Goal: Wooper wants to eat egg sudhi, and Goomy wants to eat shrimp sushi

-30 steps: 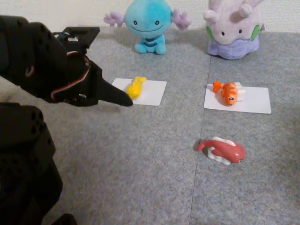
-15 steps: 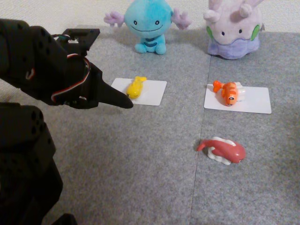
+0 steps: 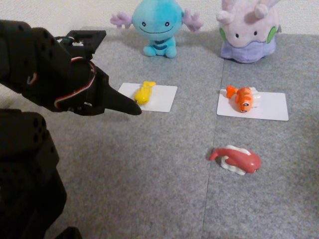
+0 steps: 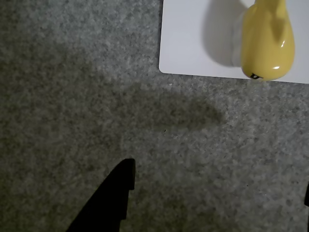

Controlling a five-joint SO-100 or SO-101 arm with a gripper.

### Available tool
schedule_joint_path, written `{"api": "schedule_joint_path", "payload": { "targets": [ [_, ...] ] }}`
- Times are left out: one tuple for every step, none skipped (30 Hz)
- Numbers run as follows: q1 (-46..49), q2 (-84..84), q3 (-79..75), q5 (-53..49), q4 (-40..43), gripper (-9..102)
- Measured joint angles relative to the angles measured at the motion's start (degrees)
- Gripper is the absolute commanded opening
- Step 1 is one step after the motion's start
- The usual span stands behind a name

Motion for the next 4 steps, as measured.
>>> {"api": "schedule_joint_path", "payload": {
  "targets": [
    [0.00, 0.00, 0.00, 0.00, 0.00, 40],
    [0.00, 0.00, 0.00, 0.00, 0.00, 40],
    [0.00, 0.00, 0.00, 0.00, 0.00, 40],
    [0.00, 0.00, 0.00, 0.00, 0.00, 40]
  ]
}}
